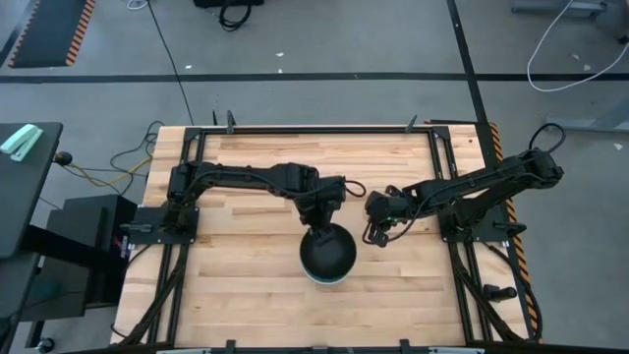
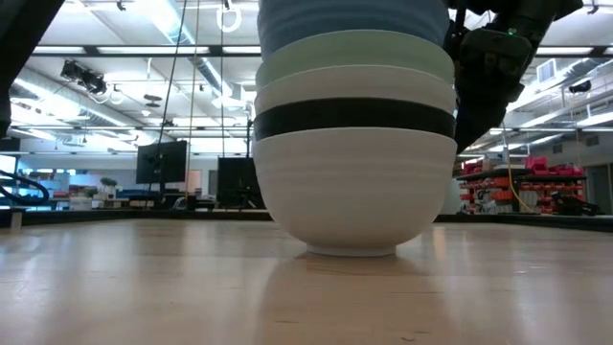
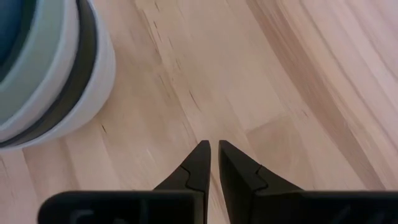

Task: Nest bowls inside each other
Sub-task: Stack the stacked bowls on top of the light blue bowl

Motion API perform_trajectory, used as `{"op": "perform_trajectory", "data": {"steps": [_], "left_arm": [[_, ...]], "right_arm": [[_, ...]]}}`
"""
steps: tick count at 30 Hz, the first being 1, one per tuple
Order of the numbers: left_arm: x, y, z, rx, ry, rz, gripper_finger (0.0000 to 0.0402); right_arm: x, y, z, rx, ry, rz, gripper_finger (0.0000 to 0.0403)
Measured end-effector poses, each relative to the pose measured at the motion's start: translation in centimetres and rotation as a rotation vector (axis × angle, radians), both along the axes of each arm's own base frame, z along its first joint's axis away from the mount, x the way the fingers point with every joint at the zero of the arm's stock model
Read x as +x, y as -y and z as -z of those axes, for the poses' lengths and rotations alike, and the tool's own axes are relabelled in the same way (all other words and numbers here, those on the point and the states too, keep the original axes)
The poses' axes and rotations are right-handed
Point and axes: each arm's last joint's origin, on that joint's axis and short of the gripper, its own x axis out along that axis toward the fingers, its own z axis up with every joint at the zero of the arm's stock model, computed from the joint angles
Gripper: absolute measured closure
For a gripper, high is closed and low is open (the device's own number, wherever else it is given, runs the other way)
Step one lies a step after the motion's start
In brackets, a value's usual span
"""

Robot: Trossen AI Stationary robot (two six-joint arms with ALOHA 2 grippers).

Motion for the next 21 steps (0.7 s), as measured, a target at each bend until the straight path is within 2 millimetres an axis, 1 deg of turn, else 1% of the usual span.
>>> {"op": "perform_trajectory", "data": {"steps": [5,15,21], "left_arm": [[-0.01,0.00,-0.01,0.000,0.000,0.000,0.0287],[-0.19,0.08,0.02,-0.034,-0.028,-0.014,0.0212],[-0.34,-0.09,-0.20,-0.064,-0.040,-0.009,0.0195]], "right_arm": [[0.06,0.19,-0.02,-0.007,0.002,-0.006,0.0362],[0.12,0.47,-0.03,-0.013,0.003,-0.006,0.0362],[0.21,0.46,-0.08,-0.012,0.013,-0.007,0.0362]]}}
